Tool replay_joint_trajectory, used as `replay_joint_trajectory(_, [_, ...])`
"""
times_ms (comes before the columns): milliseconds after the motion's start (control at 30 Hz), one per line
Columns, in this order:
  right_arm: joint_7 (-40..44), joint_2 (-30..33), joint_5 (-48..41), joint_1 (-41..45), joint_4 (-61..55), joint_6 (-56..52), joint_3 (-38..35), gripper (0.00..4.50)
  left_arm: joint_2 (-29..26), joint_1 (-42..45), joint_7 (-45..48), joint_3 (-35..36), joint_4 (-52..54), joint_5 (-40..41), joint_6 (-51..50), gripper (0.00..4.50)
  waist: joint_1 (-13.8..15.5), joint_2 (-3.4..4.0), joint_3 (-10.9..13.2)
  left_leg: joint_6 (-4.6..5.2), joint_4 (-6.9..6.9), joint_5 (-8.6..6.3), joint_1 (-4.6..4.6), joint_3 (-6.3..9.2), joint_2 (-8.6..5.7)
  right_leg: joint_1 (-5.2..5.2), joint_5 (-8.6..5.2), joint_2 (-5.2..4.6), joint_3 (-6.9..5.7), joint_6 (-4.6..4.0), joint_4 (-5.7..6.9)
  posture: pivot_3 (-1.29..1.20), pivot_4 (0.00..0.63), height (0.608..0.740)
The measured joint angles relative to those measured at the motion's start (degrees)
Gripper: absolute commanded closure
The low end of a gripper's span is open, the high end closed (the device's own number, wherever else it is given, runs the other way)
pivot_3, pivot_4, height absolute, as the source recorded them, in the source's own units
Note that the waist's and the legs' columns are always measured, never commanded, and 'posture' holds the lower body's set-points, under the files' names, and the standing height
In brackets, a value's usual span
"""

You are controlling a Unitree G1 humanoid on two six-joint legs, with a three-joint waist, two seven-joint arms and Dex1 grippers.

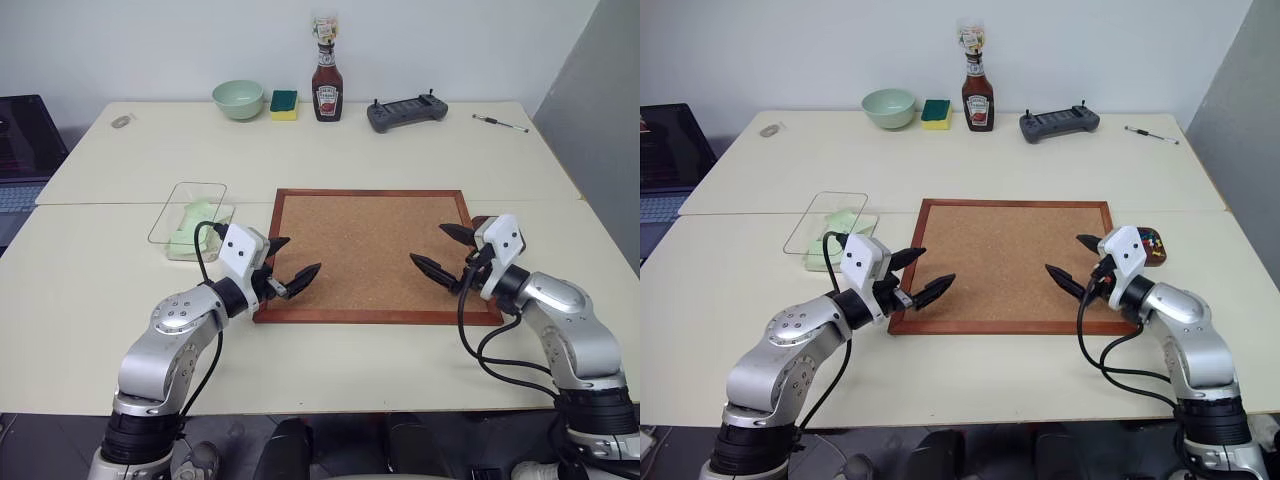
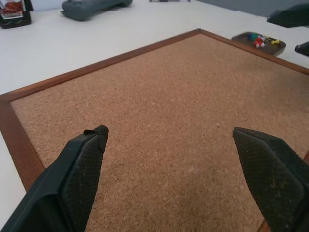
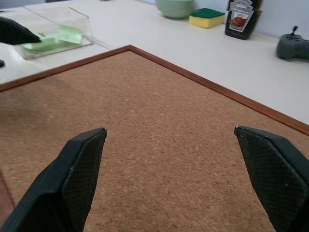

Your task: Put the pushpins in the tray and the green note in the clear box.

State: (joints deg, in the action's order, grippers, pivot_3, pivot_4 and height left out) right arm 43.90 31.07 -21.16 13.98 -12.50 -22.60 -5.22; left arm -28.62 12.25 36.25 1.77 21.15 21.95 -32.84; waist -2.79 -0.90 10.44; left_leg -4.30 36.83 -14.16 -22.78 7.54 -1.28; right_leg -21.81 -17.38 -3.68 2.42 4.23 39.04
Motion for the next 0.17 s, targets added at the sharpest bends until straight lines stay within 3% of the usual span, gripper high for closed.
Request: replay_joint_trajectory(167, [4.07,4.1,-2.43,1.9,-0.04,-1.42,-0.38,0.0,-2.91,3.35,3.69,0.3,-3.58,0.56,0.79,0.15,-0.04,0.0,0.0,0.0,0.0,0.0,0.02,0.0,0.0,0.02,0.0,0.0,-0.01,0.0,-0.01,0.0,0.15,0.74])
